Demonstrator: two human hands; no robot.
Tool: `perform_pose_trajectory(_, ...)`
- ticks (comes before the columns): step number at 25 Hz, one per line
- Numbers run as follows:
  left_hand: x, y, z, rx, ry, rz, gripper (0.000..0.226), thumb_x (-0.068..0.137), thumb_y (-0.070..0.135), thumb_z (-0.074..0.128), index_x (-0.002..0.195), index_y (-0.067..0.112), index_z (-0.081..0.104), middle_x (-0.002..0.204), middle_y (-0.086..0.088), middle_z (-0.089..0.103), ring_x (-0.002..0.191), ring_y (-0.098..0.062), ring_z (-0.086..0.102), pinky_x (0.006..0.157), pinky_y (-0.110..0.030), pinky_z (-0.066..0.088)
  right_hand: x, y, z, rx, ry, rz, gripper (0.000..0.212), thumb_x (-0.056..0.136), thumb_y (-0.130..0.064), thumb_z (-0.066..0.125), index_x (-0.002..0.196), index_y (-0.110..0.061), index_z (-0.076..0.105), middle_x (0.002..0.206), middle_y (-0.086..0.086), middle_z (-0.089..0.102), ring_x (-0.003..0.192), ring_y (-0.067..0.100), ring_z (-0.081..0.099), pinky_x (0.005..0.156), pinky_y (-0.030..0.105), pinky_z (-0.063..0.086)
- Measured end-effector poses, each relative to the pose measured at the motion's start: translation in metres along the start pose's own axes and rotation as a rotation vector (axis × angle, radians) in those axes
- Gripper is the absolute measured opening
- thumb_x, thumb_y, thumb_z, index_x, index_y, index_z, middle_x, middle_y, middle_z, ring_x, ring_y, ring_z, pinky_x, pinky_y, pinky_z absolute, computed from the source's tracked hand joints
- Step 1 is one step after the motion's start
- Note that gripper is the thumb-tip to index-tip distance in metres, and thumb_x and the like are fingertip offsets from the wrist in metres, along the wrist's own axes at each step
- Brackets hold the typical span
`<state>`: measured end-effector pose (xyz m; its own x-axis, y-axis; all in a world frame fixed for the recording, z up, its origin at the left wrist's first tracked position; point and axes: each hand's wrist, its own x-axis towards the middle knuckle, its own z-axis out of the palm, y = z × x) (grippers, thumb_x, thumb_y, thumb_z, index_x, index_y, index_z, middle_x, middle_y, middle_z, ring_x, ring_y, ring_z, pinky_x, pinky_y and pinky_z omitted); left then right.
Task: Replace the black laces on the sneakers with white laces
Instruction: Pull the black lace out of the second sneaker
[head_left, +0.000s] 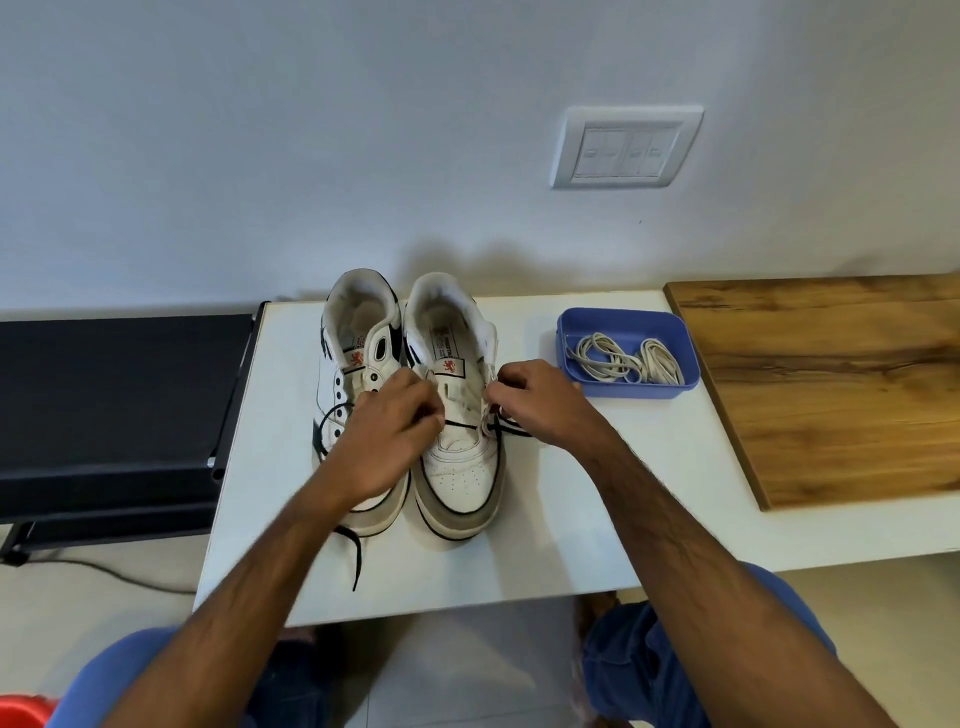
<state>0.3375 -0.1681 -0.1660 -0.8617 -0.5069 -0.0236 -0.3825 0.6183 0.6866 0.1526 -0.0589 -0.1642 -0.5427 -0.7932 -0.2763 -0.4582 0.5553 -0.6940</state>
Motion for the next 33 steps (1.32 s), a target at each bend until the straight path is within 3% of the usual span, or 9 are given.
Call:
perform_pose_trajectory(3, 0.002, -0.006, -0.016, -0.288, -0.123, -0.062, 0.033, 0.086, 0.055, 0.051, 0.075, 0.025, 0.059, 0.087, 0.011, 0.048, 0.087, -0.008, 0.052, 0.089, -0.039, 0.039, 0.0, 0.001, -0.001, 0.005, -0.017, 0.002, 0.03, 0.089, -0.037, 0.056, 0.063, -0.023, 0.055, 0.063, -0.007, 0.058, 0.075, 0.019, 0.056, 0.084, 0.044, 0.031)
perform_pose_trajectory(6, 0.003, -0.001, -0.003, -0.013, 0.03, 0.026, 0.032, 0.087, 0.062, 0.061, 0.085, 0.03, 0.062, 0.089, 0.013, 0.049, 0.081, -0.005, 0.054, 0.078, -0.034, 0.043, 0.0, 0.001, -0.002, 0.029, -0.023, 0.008, 0.028, 0.091, -0.036, 0.057, 0.067, -0.021, 0.058, 0.068, -0.005, 0.062, 0.075, 0.019, 0.056, 0.085, 0.044, 0.032)
perform_pose_trajectory(9, 0.007, 0.001, 0.01, 0.259, 0.047, 0.063, 0.028, 0.086, 0.055, 0.069, 0.099, 0.03, 0.07, 0.098, 0.012, 0.045, 0.086, -0.005, 0.051, 0.083, -0.037, 0.037, 0.002, 0.003, -0.001, 0.042, -0.029, 0.006, 0.027, 0.091, -0.037, 0.058, 0.074, -0.017, 0.063, 0.069, -0.003, 0.063, 0.076, 0.02, 0.057, 0.09, 0.049, 0.038)
perform_pose_trajectory(15, 0.008, -0.002, 0.01, -0.141, 0.205, -0.014, 0.015, 0.087, 0.03, 0.076, 0.082, 0.02, 0.066, 0.087, 0.01, 0.052, 0.079, -0.005, 0.055, 0.084, -0.044, 0.049, 0.002, 0.004, 0.0, 0.048, -0.042, -0.007, 0.028, 0.091, -0.039, 0.057, 0.069, -0.024, 0.059, 0.066, -0.007, 0.059, 0.076, 0.019, 0.056, 0.086, 0.049, 0.034)
perform_pose_trajectory(19, 0.006, 0.003, 0.012, 0.014, 0.135, 0.003, 0.029, 0.083, 0.059, 0.064, 0.097, 0.035, 0.071, 0.095, 0.017, 0.05, 0.086, -0.001, 0.056, 0.091, -0.047, 0.047, 0.002, 0.001, 0.001, 0.037, -0.049, 0.003, 0.026, 0.089, -0.042, 0.055, 0.072, -0.024, 0.061, 0.069, -0.006, 0.062, 0.081, 0.021, 0.06, 0.096, 0.057, 0.041)
perform_pose_trajectory(23, 0.01, 0.004, 0.019, 0.066, 0.233, -0.009, 0.013, 0.087, 0.042, 0.075, 0.094, 0.032, 0.077, 0.092, 0.014, 0.051, 0.087, -0.009, 0.056, 0.088, -0.051, 0.048, 0.001, -0.001, -0.001, 0.036, -0.054, 0.004, 0.027, 0.093, -0.038, 0.056, 0.069, -0.026, 0.057, 0.069, -0.007, 0.061, 0.079, 0.02, 0.057, 0.096, 0.057, 0.039)
perform_pose_trajectory(26, 0.014, 0.001, 0.018, -0.265, 0.229, -0.116, 0.007, 0.091, 0.03, 0.074, 0.087, 0.025, 0.076, 0.092, 0.005, 0.059, 0.085, -0.014, 0.06, 0.084, -0.046, 0.052, 0.001, 0.0, 0.0, 0.041, -0.05, 0.007, 0.028, 0.093, -0.039, 0.056, 0.067, -0.027, 0.056, 0.065, -0.008, 0.058, 0.077, 0.018, 0.056, 0.089, 0.051, 0.036)
perform_pose_trajectory(29, 0.007, 0.0, 0.001, -0.763, 0.14, -0.129, 0.022, 0.099, 0.026, 0.058, 0.08, 0.022, 0.067, 0.095, -0.012, 0.064, 0.088, -0.013, 0.061, 0.082, -0.023, 0.05, 0.001, 0.001, 0.001, 0.047, -0.059, 0.021, 0.027, 0.089, -0.043, 0.055, 0.066, -0.029, 0.056, 0.065, -0.008, 0.059, 0.077, 0.019, 0.057, 0.087, 0.049, 0.035)
perform_pose_trajectory(33, 0.001, 0.006, -0.009, -0.667, 0.049, -0.078, 0.028, 0.101, 0.042, 0.052, 0.082, 0.024, 0.063, 0.09, -0.005, 0.071, 0.087, -0.012, 0.064, 0.083, -0.025, 0.049, 0.0, -0.001, 0.001, 0.05, -0.068, 0.01, 0.026, 0.081, -0.05, 0.05, 0.07, -0.028, 0.059, 0.072, -0.004, 0.064, 0.085, 0.023, 0.063, 0.098, 0.059, 0.04)
